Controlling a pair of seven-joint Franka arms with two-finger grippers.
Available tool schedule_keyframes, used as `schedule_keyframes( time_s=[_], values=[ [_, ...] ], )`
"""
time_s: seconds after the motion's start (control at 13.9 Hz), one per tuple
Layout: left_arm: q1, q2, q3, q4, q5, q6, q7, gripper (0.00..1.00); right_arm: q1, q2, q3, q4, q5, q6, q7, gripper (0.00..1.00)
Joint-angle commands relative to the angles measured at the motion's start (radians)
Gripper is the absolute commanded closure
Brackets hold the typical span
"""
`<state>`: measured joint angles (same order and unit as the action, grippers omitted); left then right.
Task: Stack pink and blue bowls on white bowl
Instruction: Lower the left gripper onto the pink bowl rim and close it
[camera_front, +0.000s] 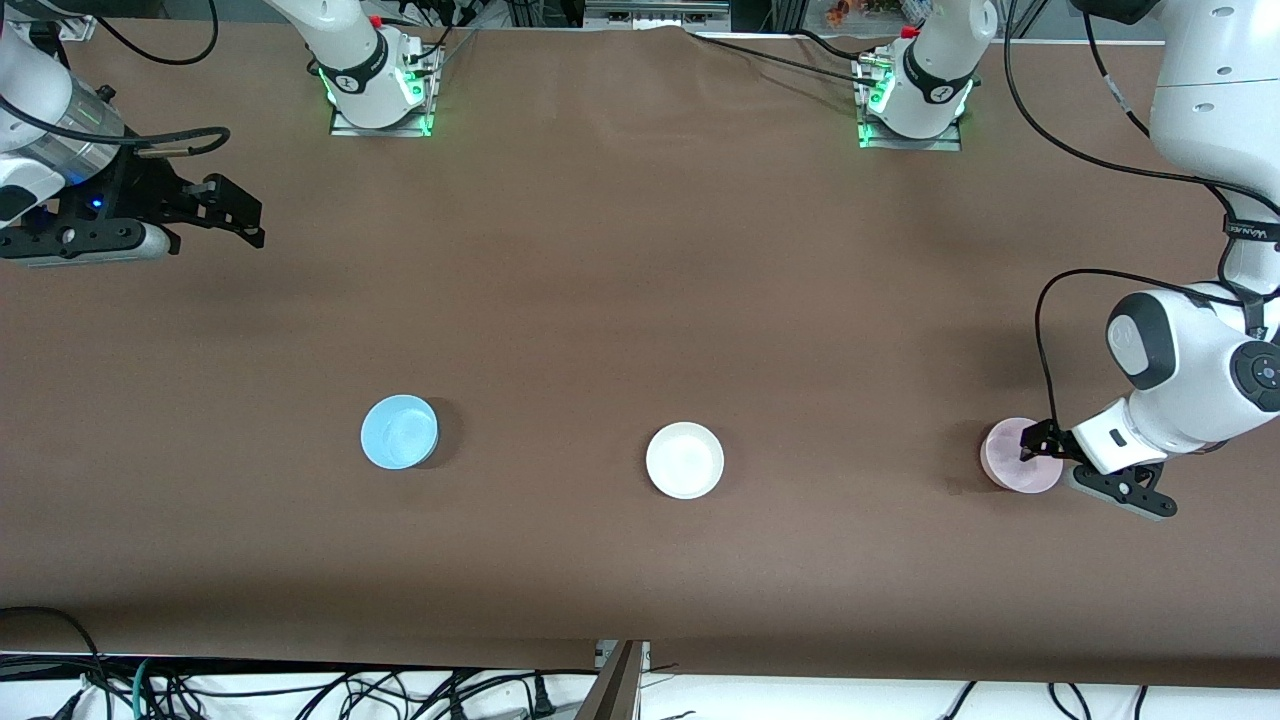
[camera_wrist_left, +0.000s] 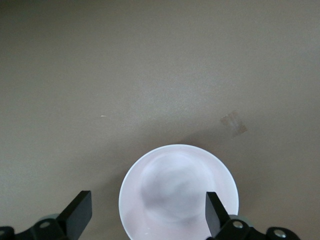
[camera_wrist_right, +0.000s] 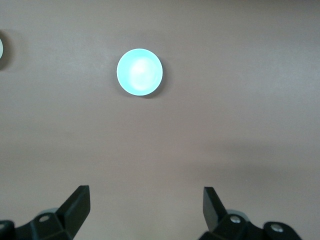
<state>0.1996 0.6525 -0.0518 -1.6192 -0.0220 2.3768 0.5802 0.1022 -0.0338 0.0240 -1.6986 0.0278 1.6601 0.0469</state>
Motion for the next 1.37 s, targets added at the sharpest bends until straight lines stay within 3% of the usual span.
schedule_keyframes(
  time_s=[0.0, 0.5, 0.79, 1.29],
  values=[
    [0.02, -0.002, -0.01, -0.002, -0.03, 0.012, 0.082, 0.0, -0.002, 0.008, 0.002, 0.022, 0.006, -0.008, 0.005, 0.0],
    [0.06, 0.03, -0.01, 0.007, -0.029, 0.062, 0.13, 0.0, 0.004, 0.009, 0.004, 0.02, -0.025, -0.007, 0.013, 0.0],
    [0.061, 0.048, -0.003, 0.007, -0.101, 0.067, 0.06, 0.0, 0.005, 0.008, 0.008, 0.022, -0.025, -0.007, 0.013, 0.0],
    [0.118, 0.062, -0.002, -0.007, -0.102, 0.065, 0.052, 0.0, 0.007, 0.008, 0.013, 0.022, -0.025, -0.008, 0.014, 0.0]
  ],
)
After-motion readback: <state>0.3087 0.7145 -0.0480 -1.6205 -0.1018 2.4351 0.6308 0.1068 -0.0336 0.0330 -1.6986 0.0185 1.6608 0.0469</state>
